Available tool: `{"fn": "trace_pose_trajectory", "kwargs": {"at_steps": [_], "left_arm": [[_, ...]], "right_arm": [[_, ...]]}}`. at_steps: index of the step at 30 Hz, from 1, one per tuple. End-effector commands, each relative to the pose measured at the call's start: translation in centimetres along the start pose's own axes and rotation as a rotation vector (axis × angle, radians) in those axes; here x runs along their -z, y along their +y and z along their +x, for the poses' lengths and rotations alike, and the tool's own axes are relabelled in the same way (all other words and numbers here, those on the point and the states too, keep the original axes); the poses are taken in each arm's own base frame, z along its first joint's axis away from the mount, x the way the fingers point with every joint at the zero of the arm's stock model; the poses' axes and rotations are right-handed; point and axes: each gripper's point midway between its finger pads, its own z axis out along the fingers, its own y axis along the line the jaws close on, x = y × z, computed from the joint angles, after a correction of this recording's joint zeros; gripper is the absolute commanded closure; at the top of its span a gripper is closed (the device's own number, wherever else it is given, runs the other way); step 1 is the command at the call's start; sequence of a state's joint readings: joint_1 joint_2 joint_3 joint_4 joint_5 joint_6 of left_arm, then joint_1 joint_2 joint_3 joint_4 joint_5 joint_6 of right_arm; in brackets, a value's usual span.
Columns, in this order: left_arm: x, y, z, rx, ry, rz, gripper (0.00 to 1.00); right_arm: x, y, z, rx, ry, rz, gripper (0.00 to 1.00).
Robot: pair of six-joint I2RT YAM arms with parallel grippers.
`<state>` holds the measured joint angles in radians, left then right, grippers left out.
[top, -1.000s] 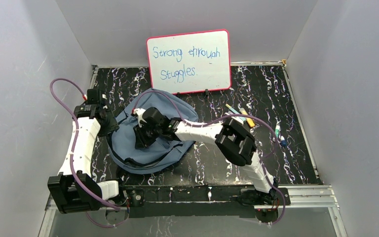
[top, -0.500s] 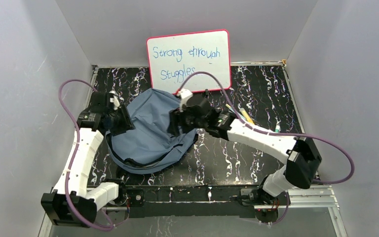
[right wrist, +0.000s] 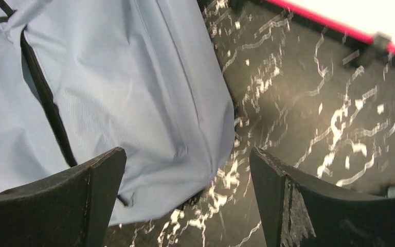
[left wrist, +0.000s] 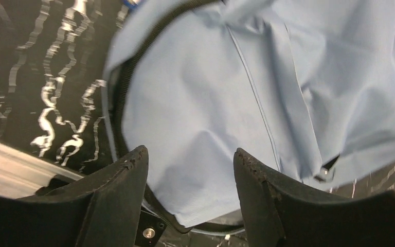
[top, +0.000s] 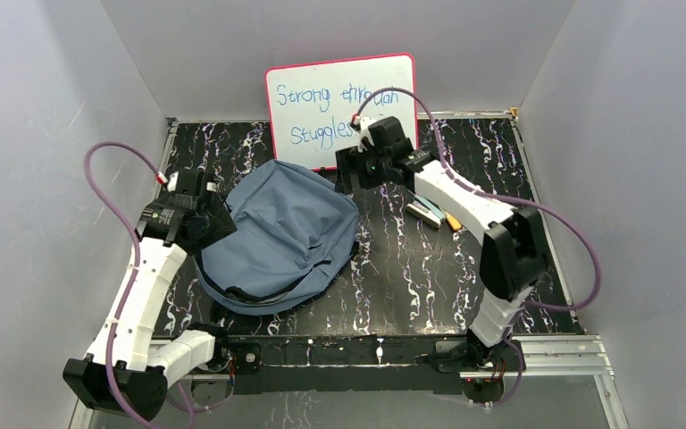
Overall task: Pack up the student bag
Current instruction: Adjust the student bag at the center of the board.
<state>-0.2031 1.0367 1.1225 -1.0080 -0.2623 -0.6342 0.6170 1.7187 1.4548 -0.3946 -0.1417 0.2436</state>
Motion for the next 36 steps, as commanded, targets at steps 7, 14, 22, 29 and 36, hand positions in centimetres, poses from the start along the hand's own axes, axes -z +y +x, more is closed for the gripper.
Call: {"fn": "trace_pose_trajectory", "kwargs": {"at_steps": [7,14,22,29,36], "left_arm": [[2.4,6.5,1.6,0.178,-0.023,-0.318,0.2],[-0.1,6.3,6.5,0.335,0.054,-0.256,0.13],[-3.1,6.5,9.9,0.438,0.112,-0.277,0.14],[-5.4,4.8,9.7,0.489,0.104,-0.219,0.36],[-5.2,3.0,7.1,0.405,0.045,-0.117,0.93]], "right_arm": [[-6.9,2.2,0.9,0.121,0.158,-0.285,0.05],[-9.5,1.6,2.1,0.104,0.19,-0.294,0.12],[-9.2,1.4,2.0,0.1,0.172,-0.275,0.2],[-8.3,2.6,0.9,0.09,0.137,-0.319,0.57],[-3.3,4.6,-3.9,0.144,0.003,-0.324,0.93]]}}
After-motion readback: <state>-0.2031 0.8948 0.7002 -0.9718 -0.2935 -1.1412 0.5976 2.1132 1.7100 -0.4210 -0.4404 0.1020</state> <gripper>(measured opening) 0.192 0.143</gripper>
